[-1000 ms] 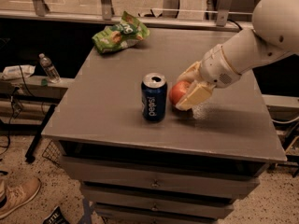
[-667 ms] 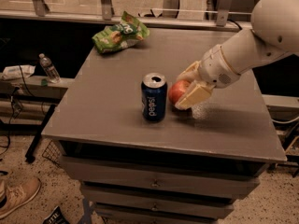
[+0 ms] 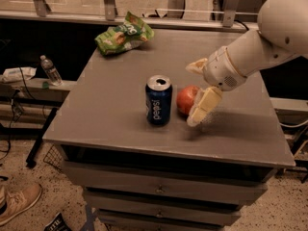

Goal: Move apple near pepsi can

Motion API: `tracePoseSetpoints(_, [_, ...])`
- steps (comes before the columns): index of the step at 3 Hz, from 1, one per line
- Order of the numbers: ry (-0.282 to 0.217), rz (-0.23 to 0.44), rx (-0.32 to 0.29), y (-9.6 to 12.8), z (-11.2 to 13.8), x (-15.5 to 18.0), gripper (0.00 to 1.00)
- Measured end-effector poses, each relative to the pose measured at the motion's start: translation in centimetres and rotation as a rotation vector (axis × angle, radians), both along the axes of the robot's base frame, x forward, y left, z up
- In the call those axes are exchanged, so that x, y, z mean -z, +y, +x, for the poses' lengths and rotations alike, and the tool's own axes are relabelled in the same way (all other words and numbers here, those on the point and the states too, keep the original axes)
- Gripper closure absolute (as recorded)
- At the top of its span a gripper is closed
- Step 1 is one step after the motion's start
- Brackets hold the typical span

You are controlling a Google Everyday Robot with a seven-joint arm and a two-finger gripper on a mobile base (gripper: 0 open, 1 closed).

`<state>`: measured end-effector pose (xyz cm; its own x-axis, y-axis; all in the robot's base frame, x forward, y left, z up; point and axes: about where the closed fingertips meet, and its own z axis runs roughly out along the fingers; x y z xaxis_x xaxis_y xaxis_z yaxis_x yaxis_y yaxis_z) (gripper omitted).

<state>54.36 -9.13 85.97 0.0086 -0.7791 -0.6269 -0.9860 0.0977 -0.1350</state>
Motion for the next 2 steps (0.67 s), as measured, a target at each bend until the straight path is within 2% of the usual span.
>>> tracePoseSetpoints(1, [-0.015,-0.016,0.030,-1.3,-0.1,-0.4,0.00])
tracePoseSetpoints(2, [-0.045,-0.056,0.142,-6.0,-0.3,-1.9,0.00])
